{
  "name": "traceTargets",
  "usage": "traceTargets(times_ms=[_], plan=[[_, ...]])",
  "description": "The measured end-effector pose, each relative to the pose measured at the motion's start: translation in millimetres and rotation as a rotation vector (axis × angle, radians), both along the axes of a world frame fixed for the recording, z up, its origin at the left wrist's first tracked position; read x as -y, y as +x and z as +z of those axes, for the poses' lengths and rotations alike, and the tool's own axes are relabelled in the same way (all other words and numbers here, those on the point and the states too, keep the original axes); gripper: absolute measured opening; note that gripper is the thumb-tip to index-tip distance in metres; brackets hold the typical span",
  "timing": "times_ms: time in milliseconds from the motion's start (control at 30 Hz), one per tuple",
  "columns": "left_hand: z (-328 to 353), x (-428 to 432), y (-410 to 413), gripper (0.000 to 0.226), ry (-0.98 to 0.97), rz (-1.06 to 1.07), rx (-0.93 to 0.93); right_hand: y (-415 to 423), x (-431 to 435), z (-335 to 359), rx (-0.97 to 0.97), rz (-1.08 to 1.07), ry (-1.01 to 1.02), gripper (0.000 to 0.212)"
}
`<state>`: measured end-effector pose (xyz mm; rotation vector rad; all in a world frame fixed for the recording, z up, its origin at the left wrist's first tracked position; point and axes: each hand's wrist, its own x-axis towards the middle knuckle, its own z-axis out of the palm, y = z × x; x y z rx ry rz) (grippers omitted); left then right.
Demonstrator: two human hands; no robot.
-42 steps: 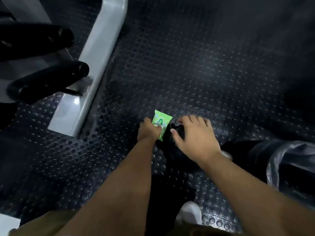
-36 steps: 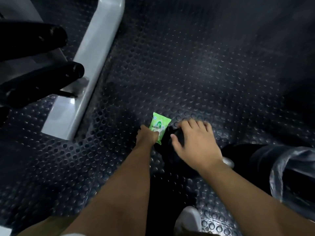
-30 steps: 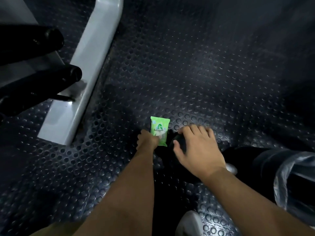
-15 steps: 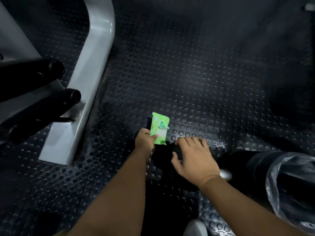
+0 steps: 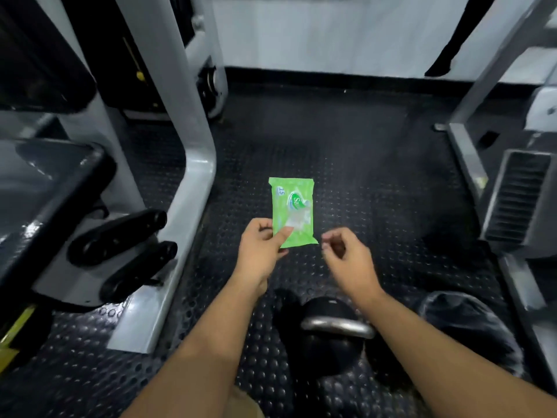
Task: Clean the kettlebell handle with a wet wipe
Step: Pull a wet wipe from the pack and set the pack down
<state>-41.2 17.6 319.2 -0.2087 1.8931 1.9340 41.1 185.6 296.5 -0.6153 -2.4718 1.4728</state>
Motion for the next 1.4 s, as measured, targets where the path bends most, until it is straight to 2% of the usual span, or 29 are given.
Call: traceTargets(times_ms=[100,200,300,467,600,767,900,1100,1267,1400], plan=[[48,-7,31,0.025,0.072,0.017,-0.047,10,-2,78,-0.214,-0.081,-0.092,0.017],[92,-11,62,0.026,0.129,-0.005,-0.101,34,10,139,-0.362,-0.055,-0.129,0.016],[133,-6,93,0.031,0.18,-0.029,-0.149,71,24,182,-0.405,0.017,-0.125,0.016],[184,11,141,0.042,0.197,-0.148,-0.222,122,31,217,-0.422,0.032,-0.114,0.032],[195,30,166,0.046,0.209,-0.223,-0.249,144,41,222,-0.418,0.03,-0.108,0.031],[177,55,180,0.051,0.195,-0.28,-0.212,157,60,213,-0.33,0.051,-0.08,0.017],[175,60,173,0.045,0.203,-0.353,-0.152,158,70,199,-0.28,0.043,-0.048,0.015],[165,54,174,0.042,0.257,-0.299,-0.067,159,67,187,-0.231,0.052,-0.173,0.017],[149,29,167,0.025,0.209,-0.197,-0.033,164,47,174,-0.223,0.036,-0.309,0.012],[141,8,162,0.022,0.211,-0.177,-0.02,164,28,164,-0.238,-0.02,-0.504,0.015]])
